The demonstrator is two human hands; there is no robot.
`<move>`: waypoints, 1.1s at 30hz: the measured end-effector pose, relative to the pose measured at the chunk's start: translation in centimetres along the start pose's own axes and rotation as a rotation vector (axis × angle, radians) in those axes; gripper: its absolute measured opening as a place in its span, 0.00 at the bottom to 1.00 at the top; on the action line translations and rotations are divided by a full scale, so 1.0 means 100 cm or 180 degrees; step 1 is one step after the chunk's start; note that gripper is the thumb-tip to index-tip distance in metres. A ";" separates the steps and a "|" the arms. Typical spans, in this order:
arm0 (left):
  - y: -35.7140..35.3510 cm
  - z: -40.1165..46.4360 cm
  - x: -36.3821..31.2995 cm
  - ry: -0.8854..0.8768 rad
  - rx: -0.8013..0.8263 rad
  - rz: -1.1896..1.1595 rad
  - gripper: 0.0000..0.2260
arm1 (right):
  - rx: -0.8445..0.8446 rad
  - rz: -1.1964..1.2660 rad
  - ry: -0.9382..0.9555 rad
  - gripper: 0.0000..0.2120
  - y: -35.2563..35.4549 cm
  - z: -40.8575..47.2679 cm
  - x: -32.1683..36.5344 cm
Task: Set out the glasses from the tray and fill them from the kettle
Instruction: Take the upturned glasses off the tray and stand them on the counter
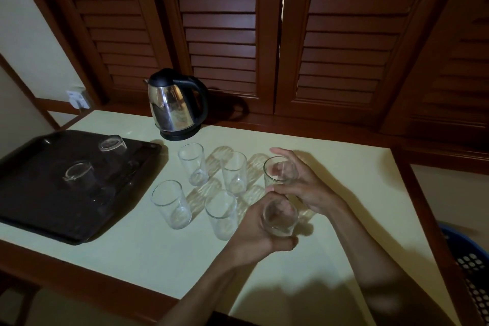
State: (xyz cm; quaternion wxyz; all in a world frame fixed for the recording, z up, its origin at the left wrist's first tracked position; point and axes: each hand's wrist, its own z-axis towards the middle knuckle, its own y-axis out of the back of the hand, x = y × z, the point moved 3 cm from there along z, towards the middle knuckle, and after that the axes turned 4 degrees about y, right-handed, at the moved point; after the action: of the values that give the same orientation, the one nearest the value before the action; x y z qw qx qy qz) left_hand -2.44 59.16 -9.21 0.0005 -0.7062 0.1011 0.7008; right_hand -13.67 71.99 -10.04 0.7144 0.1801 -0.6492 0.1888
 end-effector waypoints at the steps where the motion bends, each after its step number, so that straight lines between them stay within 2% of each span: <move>1: 0.000 0.000 -0.002 -0.0024 -0.0007 -0.0034 0.21 | 0.0020 0.0016 -0.0033 0.44 0.002 0.000 0.003; 4: 0.002 -0.002 -0.014 -0.0144 -0.0096 -0.0071 0.23 | 0.0021 -0.0098 -0.0027 0.49 0.008 -0.001 0.021; 13: 0.038 -0.017 -0.095 -0.0830 -0.0288 0.0295 0.24 | 0.0114 -0.0434 0.0557 0.43 -0.013 0.012 0.107; 17: 0.084 -0.023 -0.121 -0.0941 -0.0485 0.0768 0.19 | 0.0326 -0.0572 0.0592 0.39 -0.046 0.039 0.134; 22: 0.181 -0.031 -0.123 -0.1096 -0.1199 0.1525 0.12 | 0.0658 -0.1318 0.0532 0.31 -0.109 0.096 0.151; 24: 0.227 -0.038 -0.114 -0.1009 -0.1409 0.1745 0.11 | 0.0861 -0.1670 0.0529 0.30 -0.145 0.119 0.154; 27: 0.297 -0.045 -0.086 -0.0828 -0.2001 0.2457 0.12 | 0.1323 -0.2344 0.0500 0.32 -0.204 0.154 0.147; 29: 0.333 -0.046 -0.061 -0.0522 -0.2283 0.2801 0.18 | 0.1653 -0.2969 0.0447 0.34 -0.243 0.177 0.135; 33: 0.377 -0.043 -0.007 0.0255 -0.2126 0.3022 0.30 | 0.1903 -0.3675 0.0216 0.43 -0.309 0.224 0.096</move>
State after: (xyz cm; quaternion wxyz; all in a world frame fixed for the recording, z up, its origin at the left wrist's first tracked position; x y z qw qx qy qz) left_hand -3.62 21.71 -3.07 -0.5403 -0.5714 0.1800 0.5909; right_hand -16.55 34.40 1.25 0.6402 0.6850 -0.3445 -0.0474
